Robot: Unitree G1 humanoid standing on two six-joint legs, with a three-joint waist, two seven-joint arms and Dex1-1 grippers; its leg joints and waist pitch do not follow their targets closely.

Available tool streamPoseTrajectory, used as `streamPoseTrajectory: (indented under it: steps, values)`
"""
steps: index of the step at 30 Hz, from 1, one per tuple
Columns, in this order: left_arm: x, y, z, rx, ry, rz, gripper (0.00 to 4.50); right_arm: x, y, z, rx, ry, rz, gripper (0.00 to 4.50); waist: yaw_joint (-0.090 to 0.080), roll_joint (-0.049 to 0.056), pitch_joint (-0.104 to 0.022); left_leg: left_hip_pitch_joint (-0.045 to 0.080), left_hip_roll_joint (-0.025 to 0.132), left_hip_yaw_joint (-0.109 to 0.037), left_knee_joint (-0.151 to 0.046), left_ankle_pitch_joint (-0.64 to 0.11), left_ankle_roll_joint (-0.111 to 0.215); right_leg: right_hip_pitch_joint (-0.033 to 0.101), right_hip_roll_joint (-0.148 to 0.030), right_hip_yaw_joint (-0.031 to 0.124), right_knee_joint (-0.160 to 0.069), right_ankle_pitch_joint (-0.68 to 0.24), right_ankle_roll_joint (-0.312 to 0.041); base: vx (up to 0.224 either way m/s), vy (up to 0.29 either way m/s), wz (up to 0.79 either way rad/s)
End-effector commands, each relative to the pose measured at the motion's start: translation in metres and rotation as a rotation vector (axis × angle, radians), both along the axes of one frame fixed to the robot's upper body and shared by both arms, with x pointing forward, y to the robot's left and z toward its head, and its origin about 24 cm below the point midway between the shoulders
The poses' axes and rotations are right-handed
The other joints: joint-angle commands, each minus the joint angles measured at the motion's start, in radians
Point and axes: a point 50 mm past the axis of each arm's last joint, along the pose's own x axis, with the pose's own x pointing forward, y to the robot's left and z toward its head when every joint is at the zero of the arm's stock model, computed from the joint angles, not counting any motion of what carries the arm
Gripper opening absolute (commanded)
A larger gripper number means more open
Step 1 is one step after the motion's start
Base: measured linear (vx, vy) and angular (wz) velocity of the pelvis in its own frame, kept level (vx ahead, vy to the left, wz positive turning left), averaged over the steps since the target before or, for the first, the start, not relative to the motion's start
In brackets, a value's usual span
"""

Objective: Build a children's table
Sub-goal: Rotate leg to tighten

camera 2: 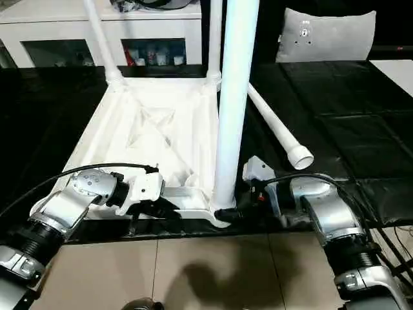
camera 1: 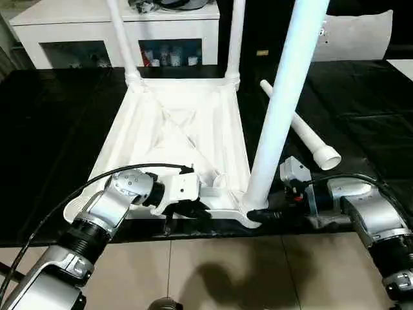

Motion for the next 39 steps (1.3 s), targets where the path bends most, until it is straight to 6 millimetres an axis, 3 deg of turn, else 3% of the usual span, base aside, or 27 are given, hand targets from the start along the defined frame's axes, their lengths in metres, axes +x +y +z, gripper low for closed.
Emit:
streamPoseTrajectory:
  steps: [1,5,7,11,14,15,18,20,22,24,25,27,28,35,39]
  values:
    - [-0.008,-0.005,-0.008,0.046,0.029,-0.082,0.00,0.002,0.003,0.002,0.016,-0.010,0.011,3.26,-0.002,-0.018,-0.070,0.015,0.038,-0.003,-0.064,-0.211,0.061,0.050,-0.053,0.037,-0.059,-0.216,-0.236,0.000,0.000,0.00]
    - [-0.009,-0.005,-0.009,0.040,0.033,-0.083,0.00,-0.001,0.005,0.001,0.025,-0.001,0.018,3.14,-0.002,-0.017,-0.071,0.016,0.039,-0.003,-0.063,-0.209,0.062,0.050,-0.052,0.037,-0.058,-0.211,-0.237,0.000,0.000,0.00]
    - [-0.011,-0.006,-0.010,0.026,0.048,-0.071,0.00,-0.004,0.008,0.000,0.059,0.015,0.018,2.83,-0.002,-0.016,-0.070,0.016,0.039,-0.003,-0.063,-0.214,0.061,0.050,-0.052,0.038,-0.060,-0.212,-0.236,0.000,0.000,0.00]
    - [-0.006,-0.018,-0.010,-0.050,0.085,0.098,0.00,0.002,0.022,-0.003,0.144,0.017,-0.172,2.72,-0.006,-0.012,-0.068,0.015,0.040,-0.003,-0.067,-0.217,0.052,0.050,-0.050,0.039,-0.057,-0.213,-0.238,0.000,0.000,0.00]
    - [-0.003,-0.029,-0.008,-0.099,0.102,0.197,0.00,0.008,0.032,-0.006,0.152,-0.007,-0.308,2.71,-0.025,-0.014,-0.057,0.016,0.032,-0.011,-0.076,-0.306,0.004,0.049,-0.054,0.035,-0.077,-0.410,-0.179,0.000,0.000,0.00]
    - [-0.001,-0.038,-0.007,-0.130,0.105,0.255,0.00,0.013,0.038,-0.009,0.157,-0.024,-0.408,2.70,-0.036,-0.015,-0.052,0.019,0.030,-0.010,-0.078,-0.342,-0.005,0.041,-0.051,0.036,-0.085,-0.453,-0.165,-0.059,0.004,-0.09]
    - [0.000,-0.044,-0.006,-0.146,0.106,0.286,0.00,0.015,0.042,-0.011,0.154,-0.034,-0.468,2.70,-0.053,-0.020,-0.052,0.016,0.024,-0.018,-0.080,-0.368,-0.014,0.048,-0.055,0.029,-0.096,-0.535,-0.119,0.000,0.000,0.00]
    - [0.007,-0.064,-0.006,-0.189,0.088,0.400,0.00,0.020,0.055,-0.018,0.147,-0.037,-0.627,2.70,-0.063,-0.013,-0.051,0.024,0.023,-0.017,-0.077,-0.374,-0.009,0.037,-0.051,0.031,-0.103,-0.536,-0.114,0.000,0.000,0.00]
    - [0.008,-0.067,-0.005,-0.193,0.086,0.415,0.00,0.020,0.056,-0.019,0.146,-0.036,-0.648,2.70,-0.068,-0.019,-0.050,0.027,0.018,-0.016,-0.076,-0.382,-0.006,0.036,-0.050,0.027,-0.109,-0.569,-0.102,0.000,0.000,0.00]
    - [0.010,-0.078,-0.004,-0.214,0.079,0.457,0.00,0.021,0.061,-0.020,0.160,-0.032,-0.708,2.70,-0.066,-0.016,-0.051,0.027,0.019,-0.015,-0.077,-0.368,0.008,0.034,-0.050,0.030,-0.112,-0.566,-0.094,0.000,0.000,0.00]
    - [0.010,-0.083,-0.003,-0.222,0.078,0.463,0.00,0.022,0.063,-0.021,0.169,-0.030,-0.724,3.26,-0.070,-0.009,-0.050,0.026,0.021,-0.014,-0.079,-0.374,0.008,0.032,-0.047,0.031,-0.114,-0.550,-0.095,0.000,0.000,0.00]
    - [0.010,-0.089,-0.001,-0.229,0.075,0.472,0.00,0.022,0.065,-0.020,0.188,-0.024,-0.752,3.42,-0.069,-0.011,-0.051,0.025,0.020,-0.014,-0.079,-0.374,0.010,0.034,-0.046,0.030,-0.113,-0.527,-0.100,0.000,0.000,0.00]
    - [0.009,-0.089,-0.001,-0.221,0.063,0.463,0.00,0.022,0.064,-0.019,0.199,-0.030,-0.761,3.50,-0.067,-0.004,-0.052,0.024,0.021,-0.015,-0.081,-0.371,0.015,0.034,-0.046,0.032,-0.111,-0.501,-0.108,0.000,0.000,0.00]
    - [0.008,-0.072,-0.004,-0.180,0.046,0.416,0.00,0.017,0.049,-0.013,0.213,-0.061,-0.697,4.21,-0.061,-0.008,-0.057,0.017,0.023,-0.012,-0.082,-0.332,0.030,0.043,-0.047,0.037,-0.100,-0.399,-0.133,0.000,0.000,0.00]
    - [0.008,-0.057,-0.007,-0.138,0.028,0.364,0.00,0.014,0.030,-0.007,0.189,-0.133,-0.615,4.43,-0.053,-0.013,-0.065,0.011,0.024,-0.007,-0.073,-0.238,0.057,0.053,-0.049,0.037,-0.085,-0.280,-0.172,0.000,0.000,0.00]
